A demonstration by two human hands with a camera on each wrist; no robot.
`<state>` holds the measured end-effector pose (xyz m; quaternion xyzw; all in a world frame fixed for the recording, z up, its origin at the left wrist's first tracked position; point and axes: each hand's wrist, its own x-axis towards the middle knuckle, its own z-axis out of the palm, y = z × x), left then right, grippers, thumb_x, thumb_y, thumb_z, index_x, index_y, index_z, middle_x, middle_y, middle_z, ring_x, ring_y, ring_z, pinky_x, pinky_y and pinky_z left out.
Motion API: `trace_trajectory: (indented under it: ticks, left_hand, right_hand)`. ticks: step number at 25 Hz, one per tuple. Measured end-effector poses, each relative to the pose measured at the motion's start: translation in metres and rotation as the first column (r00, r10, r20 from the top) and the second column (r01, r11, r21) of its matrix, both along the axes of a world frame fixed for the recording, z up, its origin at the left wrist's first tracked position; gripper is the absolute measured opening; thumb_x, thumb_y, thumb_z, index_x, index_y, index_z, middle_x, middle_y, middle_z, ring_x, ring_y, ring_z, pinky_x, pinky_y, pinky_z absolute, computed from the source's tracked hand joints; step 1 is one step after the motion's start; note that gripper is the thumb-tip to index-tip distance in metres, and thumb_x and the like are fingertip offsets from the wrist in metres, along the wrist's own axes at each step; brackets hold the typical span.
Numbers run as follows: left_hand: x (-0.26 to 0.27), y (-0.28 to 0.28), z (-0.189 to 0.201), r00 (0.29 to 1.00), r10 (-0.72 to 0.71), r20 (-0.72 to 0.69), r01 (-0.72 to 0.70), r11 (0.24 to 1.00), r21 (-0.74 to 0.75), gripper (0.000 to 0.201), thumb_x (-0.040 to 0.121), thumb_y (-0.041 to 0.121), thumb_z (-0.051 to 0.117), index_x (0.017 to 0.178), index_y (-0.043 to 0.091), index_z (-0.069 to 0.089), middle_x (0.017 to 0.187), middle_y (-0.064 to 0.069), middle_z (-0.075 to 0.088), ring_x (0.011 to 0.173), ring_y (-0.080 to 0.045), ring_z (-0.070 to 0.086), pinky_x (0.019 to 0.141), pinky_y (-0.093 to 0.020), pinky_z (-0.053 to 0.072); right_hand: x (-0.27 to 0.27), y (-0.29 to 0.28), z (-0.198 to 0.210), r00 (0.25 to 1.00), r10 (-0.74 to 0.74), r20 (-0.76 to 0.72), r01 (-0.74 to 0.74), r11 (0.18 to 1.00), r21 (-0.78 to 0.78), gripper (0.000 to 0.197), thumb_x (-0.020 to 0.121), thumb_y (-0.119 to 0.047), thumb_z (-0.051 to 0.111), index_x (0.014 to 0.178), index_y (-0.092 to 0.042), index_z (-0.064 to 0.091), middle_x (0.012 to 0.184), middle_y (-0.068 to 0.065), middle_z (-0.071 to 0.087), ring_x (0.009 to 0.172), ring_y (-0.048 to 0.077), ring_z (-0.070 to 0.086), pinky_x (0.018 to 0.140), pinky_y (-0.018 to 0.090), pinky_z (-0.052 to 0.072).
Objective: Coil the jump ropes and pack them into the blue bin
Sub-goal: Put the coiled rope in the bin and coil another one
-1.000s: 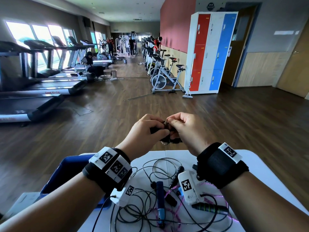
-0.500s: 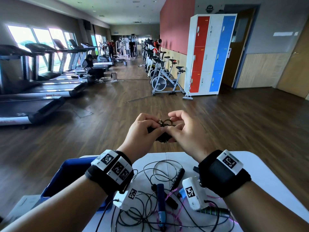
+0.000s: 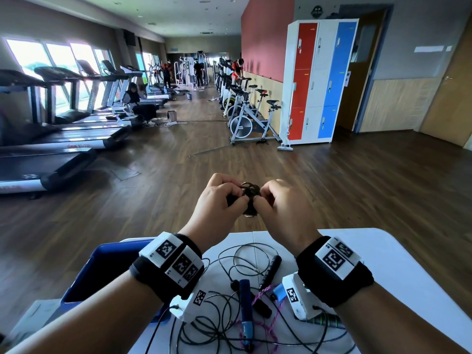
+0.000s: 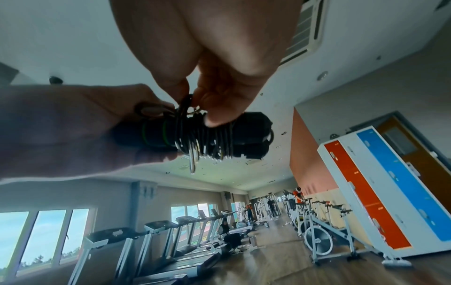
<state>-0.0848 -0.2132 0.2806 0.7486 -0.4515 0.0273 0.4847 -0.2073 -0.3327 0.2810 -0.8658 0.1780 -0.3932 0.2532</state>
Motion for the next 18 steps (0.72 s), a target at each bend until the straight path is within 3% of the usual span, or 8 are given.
trace_trajectory:
  ticks: [3,5,8,9,11,14,16,18]
  left_hand:
    - [-0.005,-0.001,-0.002,0.998,0.04,0.043,-0.037,0.997,-0.064,0.016,0.089,0.025,0.061,0.075,0.017,0.058,0.108,0.009,0.052,0.092,0.0,0.052,0.074,-0.003,0.035]
    - [-0.009,0.0,-0.004,0.998,0.037,0.053,-0.028,0.988,-0.15,0.011,0.09,0.019,0.053,0.08,0.017,0.05,0.106,0.004,0.05,0.093,-0.001,0.05,0.077,-0.005,0.036]
    - [-0.006,-0.001,-0.003,0.996,0.018,0.092,-0.001,0.984,-0.181,0.018,0.095,0.006,0.054,0.084,0.018,0.045,0.103,0.0,0.051,0.088,-0.006,0.049,0.078,-0.011,0.038]
    - [-0.005,-0.001,-0.002,0.998,0.006,0.069,0.007,0.982,-0.188,0.021,0.095,0.007,0.055,0.083,0.022,0.045,0.103,0.0,0.053,0.088,-0.008,0.05,0.079,-0.017,0.041]
    - [-0.001,0.001,0.0,0.999,-0.038,-0.003,0.037,0.978,-0.206,0.021,0.092,0.011,0.056,0.082,0.026,0.046,0.103,0.001,0.056,0.091,-0.015,0.054,0.081,-0.028,0.047]
    - [0.003,0.007,-0.001,0.991,-0.121,-0.059,0.105,0.97,-0.221,0.013,0.089,0.012,0.059,0.084,0.022,0.053,0.104,0.001,0.063,0.093,-0.017,0.059,0.083,-0.037,0.053]
    - [0.005,0.008,0.002,0.972,-0.162,-0.171,0.118,0.963,-0.242,0.01,0.093,0.014,0.064,0.089,0.023,0.061,0.101,-0.007,0.069,0.091,-0.021,0.064,0.085,-0.045,0.055]
    - [0.008,0.01,0.008,0.962,-0.15,-0.23,0.093,0.966,-0.242,0.006,0.094,0.017,0.067,0.093,0.023,0.068,0.092,-0.011,0.072,0.083,-0.019,0.067,0.083,-0.05,0.056]
  right_hand:
    - [0.005,-0.004,-0.004,0.994,-0.105,0.009,0.105,0.992,-0.074,0.016,0.082,-0.032,0.061,0.075,-0.021,0.052,0.09,-0.008,0.052,0.086,0.016,0.044,0.069,0.032,0.036]
    - [0.007,-0.012,-0.005,0.992,-0.128,0.008,0.126,0.986,0.112,0.016,0.082,-0.028,0.062,0.095,-0.021,0.057,0.109,-0.004,0.056,0.098,0.018,0.05,0.078,0.033,0.045]
    - [0.01,-0.01,-0.012,0.991,0.061,0.123,-0.125,0.774,0.621,0.039,0.088,-0.022,0.065,0.126,-0.018,0.054,0.124,0.004,0.059,0.091,0.018,0.069,0.061,0.036,0.061]
    - [0.01,-0.01,-0.016,0.983,0.072,0.167,-0.165,0.737,0.655,0.046,0.087,-0.023,0.067,0.131,-0.019,0.053,0.126,0.004,0.057,0.089,0.019,0.071,0.058,0.035,0.061]
    - [0.009,-0.014,-0.02,0.991,0.084,0.106,-0.132,0.776,0.617,0.061,0.081,-0.036,0.071,0.138,-0.03,0.05,0.121,-0.004,0.058,0.084,0.017,0.071,0.059,0.035,0.06]
    - [0.007,-0.023,-0.016,0.983,0.108,-0.146,-0.043,0.92,0.389,0.062,0.067,-0.063,0.069,0.124,-0.04,0.061,0.108,-0.011,0.063,0.082,0.011,0.068,0.07,0.034,0.056]
    - [0.004,-0.023,-0.011,0.974,0.136,-0.18,-0.071,0.942,0.328,0.043,0.068,-0.064,0.071,0.099,-0.035,0.069,0.096,-0.01,0.066,0.076,0.004,0.067,0.066,0.027,0.052]
    - [0.003,-0.019,-0.01,0.971,0.162,-0.176,-0.093,0.933,0.347,0.038,0.069,-0.062,0.071,0.088,-0.03,0.066,0.084,-0.006,0.071,0.07,0.005,0.069,0.065,0.032,0.056]
